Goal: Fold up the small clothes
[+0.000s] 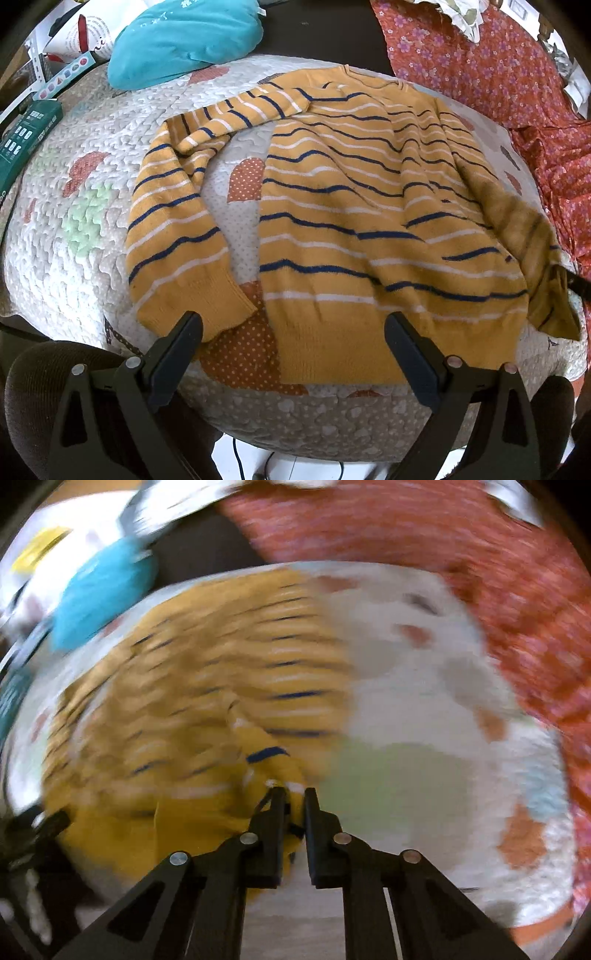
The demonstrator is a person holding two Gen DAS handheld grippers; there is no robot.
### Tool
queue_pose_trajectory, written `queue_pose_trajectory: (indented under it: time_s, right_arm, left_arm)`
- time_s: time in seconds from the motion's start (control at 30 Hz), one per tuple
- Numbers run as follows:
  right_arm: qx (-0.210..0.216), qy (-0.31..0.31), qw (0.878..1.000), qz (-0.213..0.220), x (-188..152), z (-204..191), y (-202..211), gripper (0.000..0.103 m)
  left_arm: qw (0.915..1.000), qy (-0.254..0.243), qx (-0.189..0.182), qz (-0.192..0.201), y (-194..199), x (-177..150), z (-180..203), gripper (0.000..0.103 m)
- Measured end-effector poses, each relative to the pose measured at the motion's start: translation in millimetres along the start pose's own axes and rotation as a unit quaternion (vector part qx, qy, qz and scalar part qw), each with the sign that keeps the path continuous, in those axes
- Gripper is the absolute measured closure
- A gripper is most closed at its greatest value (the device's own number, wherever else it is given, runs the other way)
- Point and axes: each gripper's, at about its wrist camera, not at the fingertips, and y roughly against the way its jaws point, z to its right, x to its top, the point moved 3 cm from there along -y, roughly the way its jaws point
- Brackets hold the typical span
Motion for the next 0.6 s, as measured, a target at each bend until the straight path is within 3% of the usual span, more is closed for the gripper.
queue_pose_trajectory:
  time_s: [0.07,0.17,0.27,0.3,0.33,0.37,0.43,0.53,0.6]
  right_arm:
    - [-0.029,-0.063,0.998,-0.008,6,49,-1,0.093]
    - [-0.107,-0.125,0.986,-0.009,5,114,3,0.093]
    - [-0.183,-0.177,0.967,0.000,-3,167,14,0.092]
    - [-0.231,-0.194,0.954,0.002,-6,183,19,0.091]
    - [-0.262,-0.208,0.942,0.004,-7,194,23,0.086]
    - [-0.267,-0.228,0.936,0.009,-10,203,28,0.082]
    - [-0.217,-0.257,0.941,0.016,-13,210,33,0.057]
    - [-0.120,-0.241,0.963,0.011,-15,176,30,0.052]
    - [-0.017,-0.201,0.979,-0.020,-19,134,15,0.052]
  left_arm:
    - [1.0000,0.001,0.001,0.001,0,0,0,0.004]
    - [1.0000,0.002,0.003,0.002,-1,0,-1,0.004]
    - [1.0000,0.000,0.006,0.000,-3,0,0,0.004]
    - [1.0000,0.000,0.006,-0.001,-3,-1,0,0.004]
    - [1.0000,-0.001,0.006,-0.002,-4,-1,0,0.004]
    - [1.0000,-0.001,0.007,-0.002,-4,-2,0,0.004]
    - [1.0000,-0.001,0.009,-0.002,-4,-2,-1,0.004]
    - [1.0000,0.004,0.008,-0.004,-5,-2,-3,0.004]
    - [0.9999,0.008,0.007,-0.004,-5,-2,-6,0.004]
